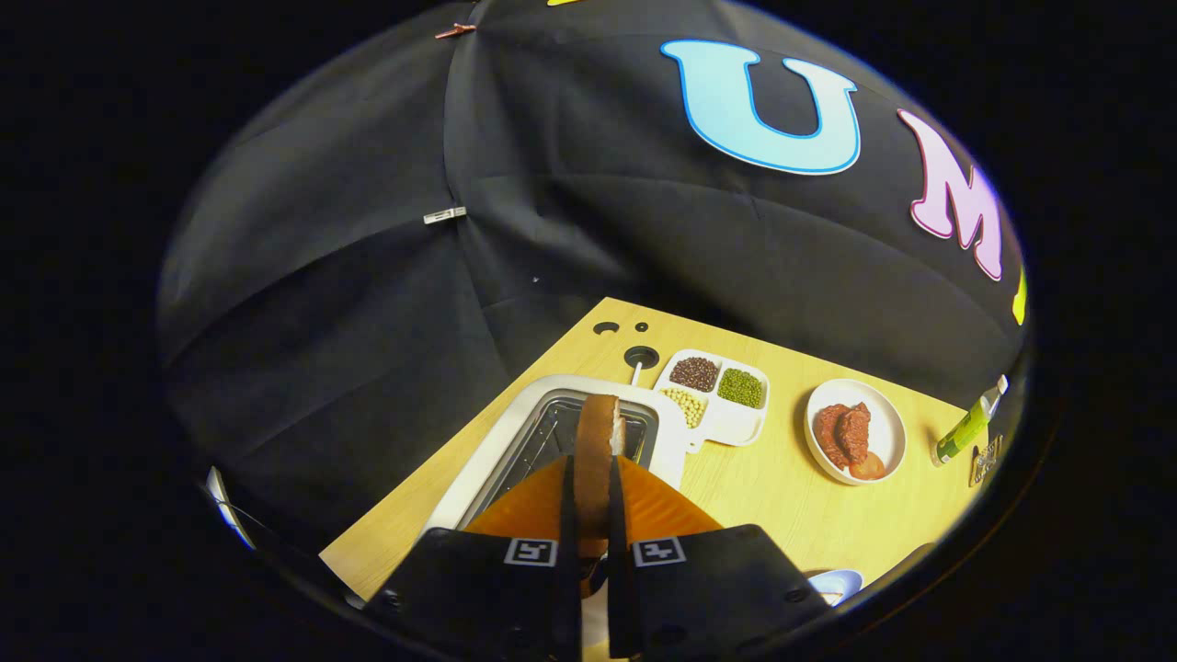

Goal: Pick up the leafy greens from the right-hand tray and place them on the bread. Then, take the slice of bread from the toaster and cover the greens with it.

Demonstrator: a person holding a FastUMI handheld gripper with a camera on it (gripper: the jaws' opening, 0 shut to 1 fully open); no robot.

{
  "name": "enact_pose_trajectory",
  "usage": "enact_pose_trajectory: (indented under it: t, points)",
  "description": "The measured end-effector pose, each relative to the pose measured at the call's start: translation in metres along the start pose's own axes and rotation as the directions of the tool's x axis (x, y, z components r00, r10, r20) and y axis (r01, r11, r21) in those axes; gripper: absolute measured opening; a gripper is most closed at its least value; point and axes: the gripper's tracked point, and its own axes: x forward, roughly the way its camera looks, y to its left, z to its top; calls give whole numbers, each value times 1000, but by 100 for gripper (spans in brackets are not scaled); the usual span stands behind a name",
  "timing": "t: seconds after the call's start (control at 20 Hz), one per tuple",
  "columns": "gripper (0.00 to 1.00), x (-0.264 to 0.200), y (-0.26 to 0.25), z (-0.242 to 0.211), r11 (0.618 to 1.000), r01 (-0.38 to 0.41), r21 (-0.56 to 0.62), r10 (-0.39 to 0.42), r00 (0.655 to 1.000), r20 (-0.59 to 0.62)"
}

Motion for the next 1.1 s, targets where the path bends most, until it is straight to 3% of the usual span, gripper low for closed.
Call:
enact_pose_trajectory:
  t: [0.65,1.1]
  points:
    - [14,-72,-19,55,998,-50,47,45,994,102]
    - [14,-126,-93,45,998,-19,63,11,992,122]
